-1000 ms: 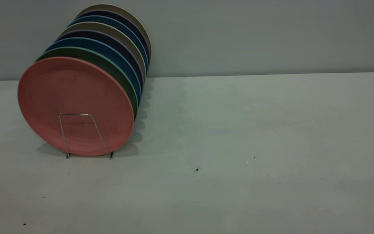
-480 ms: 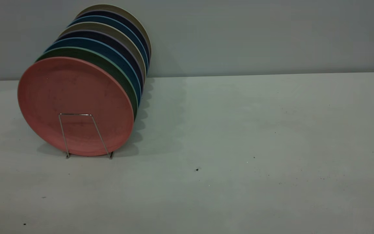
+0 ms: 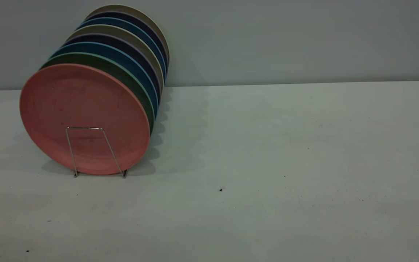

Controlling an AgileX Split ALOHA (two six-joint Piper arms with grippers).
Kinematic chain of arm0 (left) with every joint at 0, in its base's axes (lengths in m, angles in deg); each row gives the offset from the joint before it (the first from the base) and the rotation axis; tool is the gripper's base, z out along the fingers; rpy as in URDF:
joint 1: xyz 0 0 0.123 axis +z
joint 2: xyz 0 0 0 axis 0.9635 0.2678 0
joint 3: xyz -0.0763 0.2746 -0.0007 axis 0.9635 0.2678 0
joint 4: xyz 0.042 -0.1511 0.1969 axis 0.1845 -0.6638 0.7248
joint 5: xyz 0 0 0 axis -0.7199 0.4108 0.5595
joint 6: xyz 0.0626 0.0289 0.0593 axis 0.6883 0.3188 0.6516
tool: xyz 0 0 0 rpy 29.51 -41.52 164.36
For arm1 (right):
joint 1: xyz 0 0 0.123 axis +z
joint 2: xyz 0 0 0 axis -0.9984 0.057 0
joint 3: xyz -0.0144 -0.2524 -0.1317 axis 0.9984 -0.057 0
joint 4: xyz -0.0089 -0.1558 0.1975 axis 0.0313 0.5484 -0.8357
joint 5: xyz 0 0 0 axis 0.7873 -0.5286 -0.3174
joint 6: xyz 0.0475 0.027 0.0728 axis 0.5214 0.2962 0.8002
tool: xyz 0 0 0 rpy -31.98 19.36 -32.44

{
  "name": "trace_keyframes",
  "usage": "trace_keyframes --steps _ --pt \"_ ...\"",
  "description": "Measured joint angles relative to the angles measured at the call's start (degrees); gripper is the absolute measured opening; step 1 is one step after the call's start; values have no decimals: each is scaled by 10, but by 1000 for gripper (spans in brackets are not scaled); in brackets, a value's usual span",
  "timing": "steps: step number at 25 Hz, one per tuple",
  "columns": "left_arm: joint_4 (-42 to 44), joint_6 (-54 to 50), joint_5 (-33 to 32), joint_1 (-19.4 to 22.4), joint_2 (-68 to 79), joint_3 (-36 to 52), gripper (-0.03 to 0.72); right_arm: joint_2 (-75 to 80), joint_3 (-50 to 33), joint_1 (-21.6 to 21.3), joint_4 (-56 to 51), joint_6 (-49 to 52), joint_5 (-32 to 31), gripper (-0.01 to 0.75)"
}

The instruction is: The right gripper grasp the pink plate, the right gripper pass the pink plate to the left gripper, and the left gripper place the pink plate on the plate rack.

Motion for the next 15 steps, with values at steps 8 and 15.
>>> trace_keyframes --steps 8,15 --pt "0 -1 0 2 -10 0 473 0 0 -70 -1 0 0 446" --pt "0 -1 -1 32 -122 0 473 0 0 -74 -1 0 0 446"
